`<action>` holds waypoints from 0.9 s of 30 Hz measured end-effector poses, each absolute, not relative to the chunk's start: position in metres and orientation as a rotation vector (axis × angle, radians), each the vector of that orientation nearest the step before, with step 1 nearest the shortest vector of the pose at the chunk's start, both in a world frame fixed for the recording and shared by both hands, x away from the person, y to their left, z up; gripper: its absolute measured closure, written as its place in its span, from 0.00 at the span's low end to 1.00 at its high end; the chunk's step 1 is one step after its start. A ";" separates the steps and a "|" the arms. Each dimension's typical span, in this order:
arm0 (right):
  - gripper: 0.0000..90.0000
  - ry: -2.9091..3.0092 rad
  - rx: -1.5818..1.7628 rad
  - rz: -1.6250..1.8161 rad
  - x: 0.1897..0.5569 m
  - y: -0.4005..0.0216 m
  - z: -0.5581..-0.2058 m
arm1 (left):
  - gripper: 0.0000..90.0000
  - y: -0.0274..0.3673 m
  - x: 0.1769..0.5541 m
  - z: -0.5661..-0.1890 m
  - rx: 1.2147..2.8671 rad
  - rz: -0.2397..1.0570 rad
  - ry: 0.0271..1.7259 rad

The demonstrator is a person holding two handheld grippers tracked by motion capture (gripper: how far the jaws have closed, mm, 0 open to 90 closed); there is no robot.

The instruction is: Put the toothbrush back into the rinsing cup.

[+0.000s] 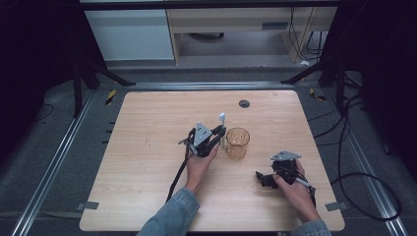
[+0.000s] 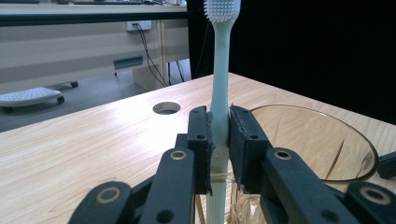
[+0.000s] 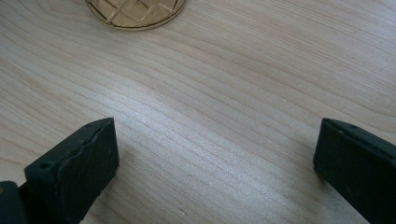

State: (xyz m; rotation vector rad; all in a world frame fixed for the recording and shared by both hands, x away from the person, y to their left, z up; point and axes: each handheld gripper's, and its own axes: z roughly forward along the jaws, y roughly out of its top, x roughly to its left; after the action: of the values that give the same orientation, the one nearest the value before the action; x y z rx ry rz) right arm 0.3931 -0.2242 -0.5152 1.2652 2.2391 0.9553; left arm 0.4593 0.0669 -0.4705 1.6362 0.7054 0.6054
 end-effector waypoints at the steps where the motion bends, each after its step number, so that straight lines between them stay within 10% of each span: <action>1: 0.00 2.239 1.265 0.955 0.393 -0.224 -0.515 | 0.87 0.067 0.459 -0.471 1.638 0.606 0.706; 27: 0.00 2.239 1.266 0.955 0.393 -0.224 -0.515 | 0.83 0.069 0.460 -0.472 1.651 0.598 0.719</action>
State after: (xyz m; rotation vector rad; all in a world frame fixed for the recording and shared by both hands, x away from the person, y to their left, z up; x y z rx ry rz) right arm 0.3931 -0.2243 -0.5152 1.2657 2.2392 0.9555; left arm 0.4604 0.0686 -0.4724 1.6510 0.7194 0.5979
